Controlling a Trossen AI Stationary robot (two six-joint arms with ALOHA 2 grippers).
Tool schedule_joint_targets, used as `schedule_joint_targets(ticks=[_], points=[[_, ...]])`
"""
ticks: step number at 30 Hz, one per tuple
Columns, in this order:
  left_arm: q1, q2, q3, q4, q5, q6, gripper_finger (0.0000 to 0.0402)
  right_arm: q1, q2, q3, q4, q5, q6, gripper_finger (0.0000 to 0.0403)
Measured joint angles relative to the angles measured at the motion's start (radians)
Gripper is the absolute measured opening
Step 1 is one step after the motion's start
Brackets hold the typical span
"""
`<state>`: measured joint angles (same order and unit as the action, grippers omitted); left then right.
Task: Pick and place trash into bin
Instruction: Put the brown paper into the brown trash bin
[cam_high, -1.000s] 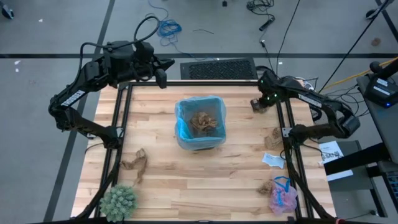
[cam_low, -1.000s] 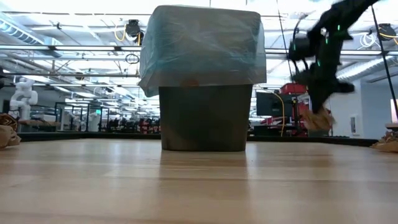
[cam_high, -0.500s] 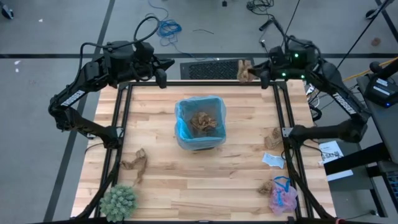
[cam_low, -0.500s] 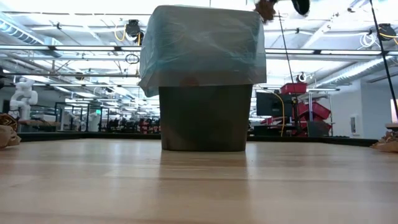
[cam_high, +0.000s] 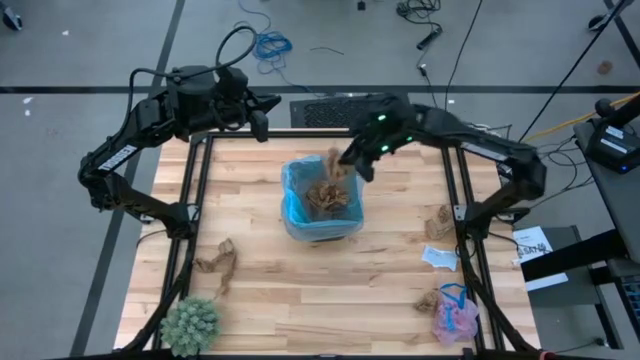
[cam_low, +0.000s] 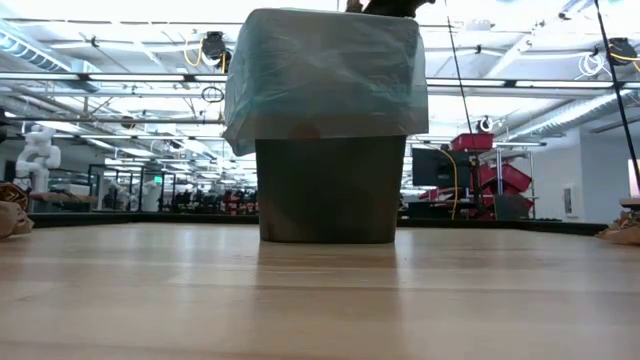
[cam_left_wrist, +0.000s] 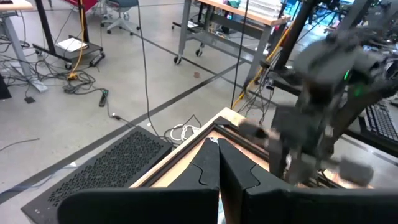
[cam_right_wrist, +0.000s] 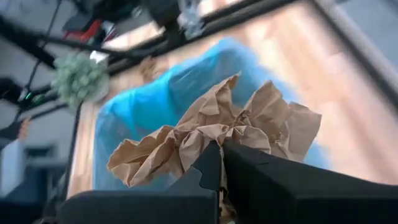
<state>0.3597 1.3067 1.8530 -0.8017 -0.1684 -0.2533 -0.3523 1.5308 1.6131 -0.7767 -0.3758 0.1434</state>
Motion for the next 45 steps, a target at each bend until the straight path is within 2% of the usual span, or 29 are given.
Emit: schedule_joint_targets(ticks=[9,19,23,29,38,42,45], points=[[0.000,0.000,0.000,0.000,0.000,0.006,0.0000,0.043,0.138,0.000,0.069,-0.181,-0.009,0.0000],[0.000,0.000,0.000,-0.009,0.000,0.007,0.0000,0.039,0.251,0.004,0.088,-0.229,-0.016,0.0008],[0.000,0.000,0.000,-0.032,0.000,0.007,0.0000,0.039,0.255,0.002,0.098,-0.231,-0.002,0.0034],[0.000,0.000,0.000,-0.046,0.000,0.007,0.0000,0.040,0.247,0.018,0.093,-0.233,0.003,0.0097],[0.000,0.000,0.000,-0.046,0.000,0.007,0.0000,0.041,0.246,0.160,0.068,-0.233,-0.033,0.0187],[0.000,0.000,0.000,-0.046,0.000,0.007,0.0000,0.039,0.246,0.273,-0.059,-0.229,-0.083,0.0204],[0.000,0.000,0.000,-0.046,0.000,0.005,0.0000,0.027,0.246,0.377,-0.244,-0.197,-0.090,0.0192]])
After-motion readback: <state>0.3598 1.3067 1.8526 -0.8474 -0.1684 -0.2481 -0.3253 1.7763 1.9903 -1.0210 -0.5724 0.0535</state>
